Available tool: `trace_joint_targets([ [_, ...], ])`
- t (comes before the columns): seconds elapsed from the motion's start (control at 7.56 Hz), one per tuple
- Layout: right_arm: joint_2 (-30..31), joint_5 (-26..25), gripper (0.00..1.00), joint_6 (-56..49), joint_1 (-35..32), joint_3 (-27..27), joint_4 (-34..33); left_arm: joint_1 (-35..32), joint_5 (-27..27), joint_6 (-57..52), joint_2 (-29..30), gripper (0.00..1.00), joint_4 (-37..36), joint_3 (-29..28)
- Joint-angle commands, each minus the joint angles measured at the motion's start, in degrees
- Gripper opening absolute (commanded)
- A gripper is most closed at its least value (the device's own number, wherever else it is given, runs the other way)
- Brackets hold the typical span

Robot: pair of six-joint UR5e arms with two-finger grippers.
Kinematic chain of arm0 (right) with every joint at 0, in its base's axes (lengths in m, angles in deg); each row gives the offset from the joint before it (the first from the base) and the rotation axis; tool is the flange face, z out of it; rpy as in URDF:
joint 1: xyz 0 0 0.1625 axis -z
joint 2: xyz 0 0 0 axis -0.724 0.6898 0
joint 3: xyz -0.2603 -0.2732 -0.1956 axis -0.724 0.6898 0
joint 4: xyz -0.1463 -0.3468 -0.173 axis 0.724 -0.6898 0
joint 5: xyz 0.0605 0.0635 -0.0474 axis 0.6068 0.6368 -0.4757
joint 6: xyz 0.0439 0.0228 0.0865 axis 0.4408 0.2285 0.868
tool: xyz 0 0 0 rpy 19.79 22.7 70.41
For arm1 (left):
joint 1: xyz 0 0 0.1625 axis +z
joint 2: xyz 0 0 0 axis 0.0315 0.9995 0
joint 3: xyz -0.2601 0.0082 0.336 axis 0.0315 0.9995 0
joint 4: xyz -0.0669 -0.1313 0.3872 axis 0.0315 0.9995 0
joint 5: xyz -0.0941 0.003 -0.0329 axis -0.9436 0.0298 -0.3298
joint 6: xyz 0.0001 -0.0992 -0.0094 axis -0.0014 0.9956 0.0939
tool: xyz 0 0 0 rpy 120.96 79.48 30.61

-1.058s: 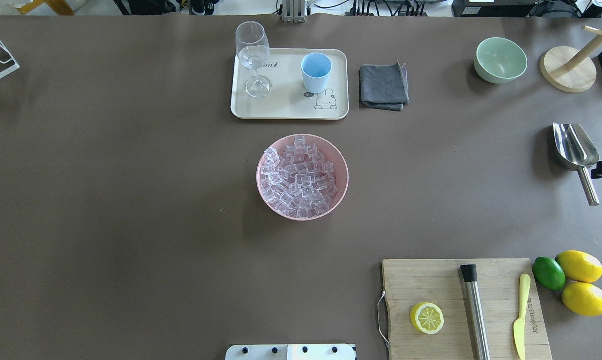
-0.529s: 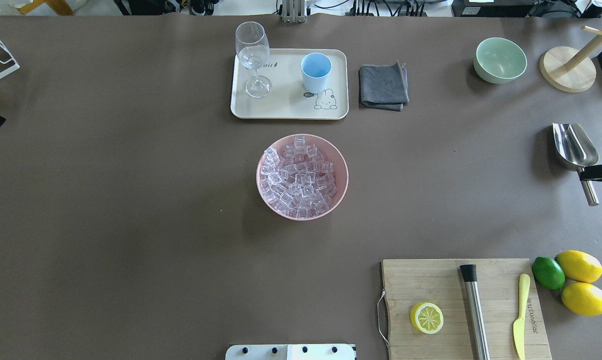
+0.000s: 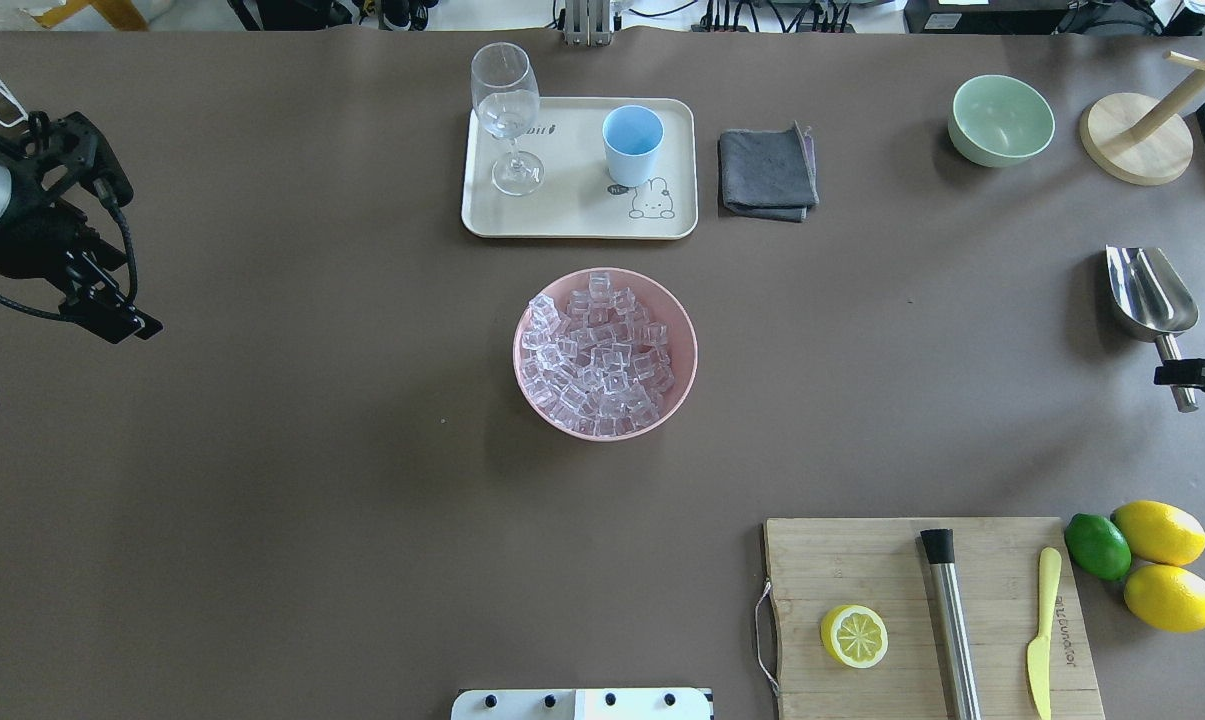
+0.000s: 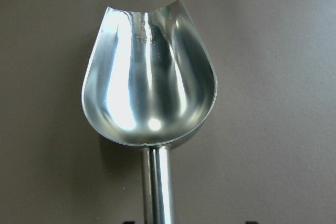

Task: Put ice in cup with scoop
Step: 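Grasp the steel scoop handle with the right gripper while the left arm reaches out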

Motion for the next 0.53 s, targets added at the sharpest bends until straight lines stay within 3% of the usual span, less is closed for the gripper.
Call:
trace_joint_targets([
  [0.0,-0.5,-0.3,0.72,1.2,1.4,0.0,0.3,4.8,1.2,-13.2,0.1,0.99,4.3,-1.3],
  [0.26,-0.4,-0.3,0.53,1.2,1.8,0.1,0.3,8.5,0.9,-14.8,-0.1,0.99,22.5,-6.5],
  [0.4,-0.1,0.0,0.37,1.2,1.9,0.0,0.4,11.1,1.0,-14.8,0.4,0.99,24.4,-7.4],
])
